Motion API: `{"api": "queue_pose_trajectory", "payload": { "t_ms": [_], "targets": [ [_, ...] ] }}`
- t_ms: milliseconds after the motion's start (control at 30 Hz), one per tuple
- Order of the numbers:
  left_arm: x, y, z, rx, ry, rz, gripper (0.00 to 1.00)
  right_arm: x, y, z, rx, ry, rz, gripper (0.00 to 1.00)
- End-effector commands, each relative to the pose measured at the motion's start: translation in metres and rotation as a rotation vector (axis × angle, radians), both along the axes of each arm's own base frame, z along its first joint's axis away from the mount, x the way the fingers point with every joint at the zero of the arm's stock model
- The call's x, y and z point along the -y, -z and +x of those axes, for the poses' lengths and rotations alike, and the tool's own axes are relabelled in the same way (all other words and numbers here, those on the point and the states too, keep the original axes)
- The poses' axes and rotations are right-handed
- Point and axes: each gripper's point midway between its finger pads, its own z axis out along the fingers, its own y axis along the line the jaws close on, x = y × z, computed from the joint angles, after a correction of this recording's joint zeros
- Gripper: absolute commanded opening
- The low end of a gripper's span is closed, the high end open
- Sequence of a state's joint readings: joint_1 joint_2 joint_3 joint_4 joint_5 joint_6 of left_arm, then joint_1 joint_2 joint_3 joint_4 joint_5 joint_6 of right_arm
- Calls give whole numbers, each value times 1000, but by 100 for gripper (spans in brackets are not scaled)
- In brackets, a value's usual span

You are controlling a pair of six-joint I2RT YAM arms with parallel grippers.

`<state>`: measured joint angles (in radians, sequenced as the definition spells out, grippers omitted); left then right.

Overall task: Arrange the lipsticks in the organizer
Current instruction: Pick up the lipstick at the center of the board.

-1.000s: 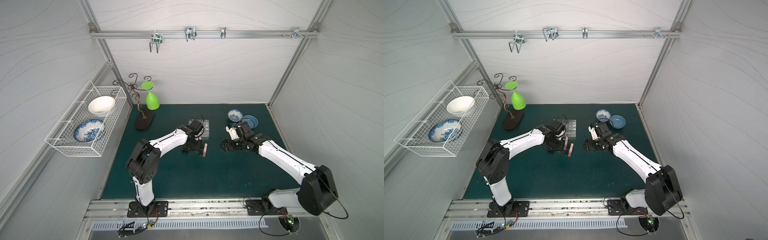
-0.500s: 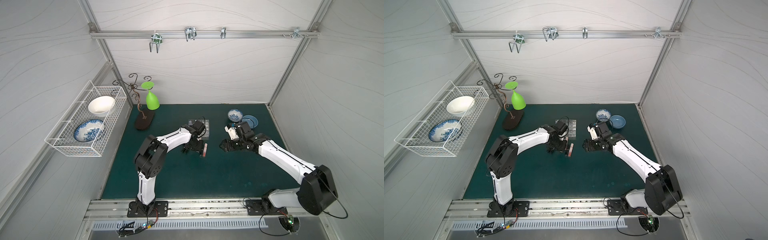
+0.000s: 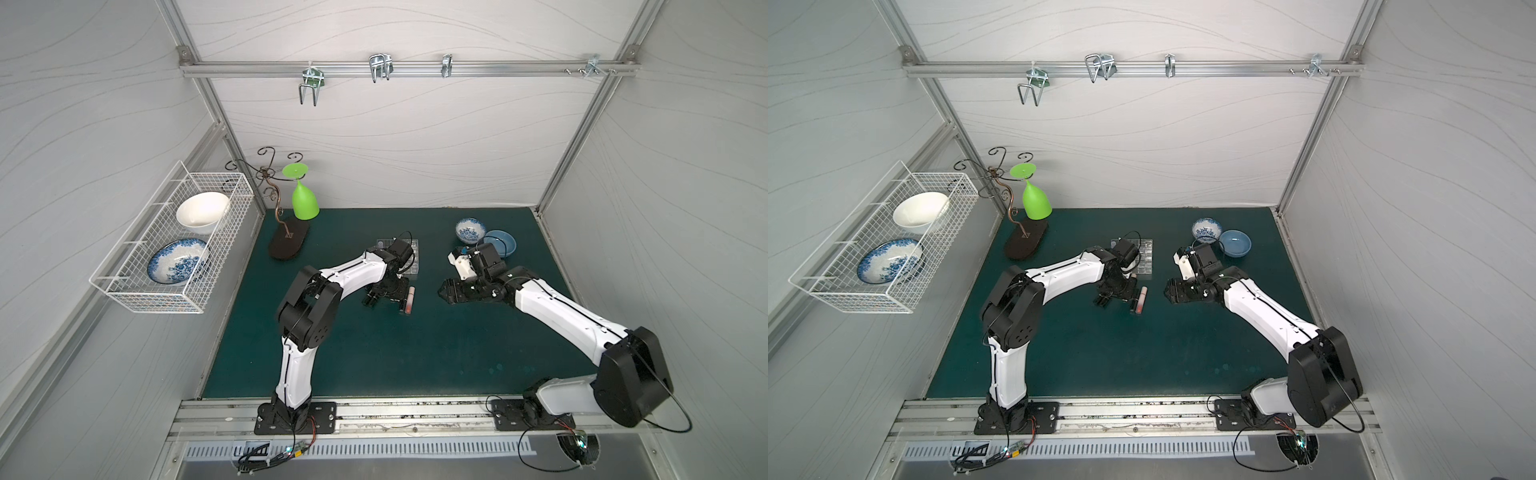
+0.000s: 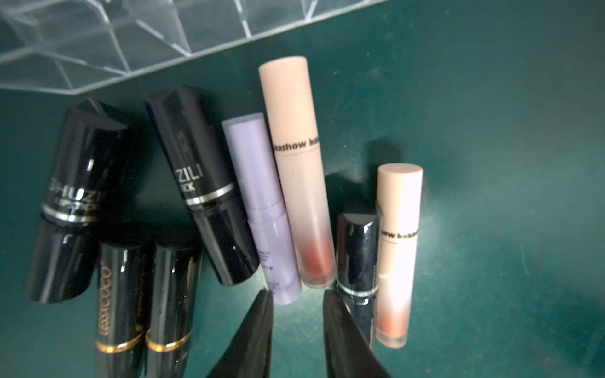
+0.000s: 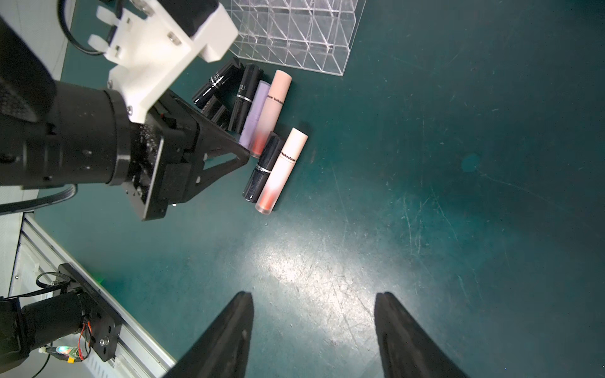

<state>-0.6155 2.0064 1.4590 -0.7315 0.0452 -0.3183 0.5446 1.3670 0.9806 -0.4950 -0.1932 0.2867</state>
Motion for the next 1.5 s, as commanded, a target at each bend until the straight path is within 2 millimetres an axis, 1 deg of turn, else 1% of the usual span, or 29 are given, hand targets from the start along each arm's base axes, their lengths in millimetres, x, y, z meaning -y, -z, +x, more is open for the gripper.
{"api": "queue_pose_trajectory", "payload": {
  "t_ms": [0, 133, 267, 400, 467, 600, 667, 867, 1233, 1467],
  "targets": [
    [0, 0, 5, -5, -8, 10, 33, 0, 4, -1, -4, -16, -3, 62],
    [-3, 0, 3, -6, -10, 14, 38, 0, 5, -1, -4, -16, -2, 63],
    [-4, -1, 2, -6, -13, 11, 47, 0, 5, -1, -6, -16, -3, 62],
    [-4, 3, 3, -17, -14, 15, 48, 0, 5, -1, -6, -17, -2, 62],
    [-4, 2, 4, -15, -16, 16, 47, 0, 5, -1, -6, -16, -2, 62],
    [-6, -8, 7, 26, -26, 2, 39, 0, 6, -1, -9, -17, -4, 62],
    [-8, -11, 9, 38, -34, -5, 37, -1, 7, -1, -10, -18, -1, 62],
    [-10, -2, 11, 9, -40, 10, 36, -2, 9, -1, -18, -20, 1, 62],
    [-7, 3, 16, -3, -39, 15, 33, -4, 11, -1, -23, -25, 0, 62],
    [-7, 9, 16, -24, -40, 29, 33, -4, 11, -1, -26, -24, 2, 62]
  ]
}}
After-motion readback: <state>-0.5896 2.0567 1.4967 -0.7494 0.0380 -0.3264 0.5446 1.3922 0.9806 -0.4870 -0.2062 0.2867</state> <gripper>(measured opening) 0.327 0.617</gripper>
